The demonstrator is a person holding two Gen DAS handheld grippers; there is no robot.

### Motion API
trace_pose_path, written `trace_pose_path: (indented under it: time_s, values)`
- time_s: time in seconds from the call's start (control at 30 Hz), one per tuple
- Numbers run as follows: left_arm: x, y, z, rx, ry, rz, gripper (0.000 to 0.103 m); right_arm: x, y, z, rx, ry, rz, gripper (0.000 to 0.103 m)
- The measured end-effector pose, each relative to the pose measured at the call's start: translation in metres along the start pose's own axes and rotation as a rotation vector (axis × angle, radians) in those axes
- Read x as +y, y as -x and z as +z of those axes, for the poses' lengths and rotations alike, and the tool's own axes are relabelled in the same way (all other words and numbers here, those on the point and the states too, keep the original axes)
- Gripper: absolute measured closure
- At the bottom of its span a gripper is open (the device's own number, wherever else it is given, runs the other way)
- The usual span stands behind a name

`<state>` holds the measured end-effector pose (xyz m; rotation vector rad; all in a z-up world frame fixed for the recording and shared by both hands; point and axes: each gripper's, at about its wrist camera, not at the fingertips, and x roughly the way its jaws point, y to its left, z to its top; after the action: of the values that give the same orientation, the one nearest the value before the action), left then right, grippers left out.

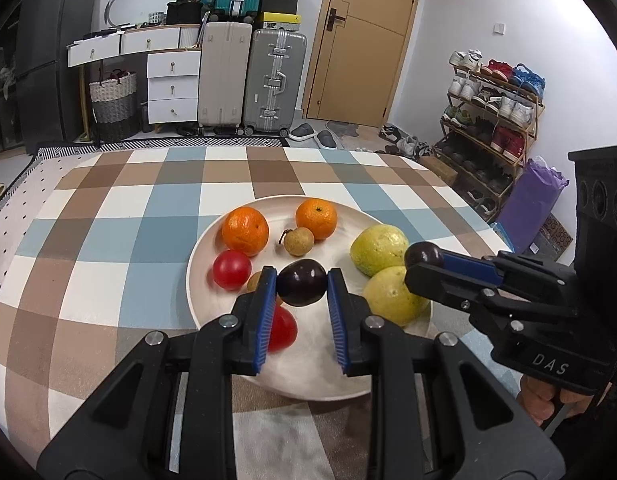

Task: Organize fruits
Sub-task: 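Carry both plums over the white plate and open both tools to release them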

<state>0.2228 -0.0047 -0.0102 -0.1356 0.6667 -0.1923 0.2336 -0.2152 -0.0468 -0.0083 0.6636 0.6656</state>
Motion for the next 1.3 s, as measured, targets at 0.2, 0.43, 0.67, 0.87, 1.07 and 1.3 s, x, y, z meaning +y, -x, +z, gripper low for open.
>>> trace_pose_path:
  time_s: [0.2,0.43,0.67,0.87,1.07,1.3]
  values:
    - [0.001,-0.012,0.004,-0.002,-0.011,0.018,0.080,-0.004,-0.008,0.005,0.001,-0.004,-0.005,0.078]
    - [-0.001,-0.017,0.002,0.000,-0.031,0.024,0.080,-0.006,-0.020,0.006,0.005,0.001,-0.007,0.078]
    - [-0.002,-0.023,-0.004,0.015,-0.049,0.035,0.080,-0.008,-0.025,0.004,0.017,-0.003,-0.001,0.078]
    - [-0.003,-0.022,-0.007,0.018,-0.053,0.037,0.080,-0.010,-0.016,0.002,-0.033,-0.011,-0.017,0.052]
    - [-0.002,-0.021,-0.009,0.016,-0.050,0.039,0.080,-0.015,-0.003,0.000,-0.080,-0.031,-0.040,0.036]
    - [0.001,-0.017,-0.009,0.010,-0.036,0.053,0.052,-0.022,0.004,-0.001,-0.105,-0.062,-0.052,0.012]
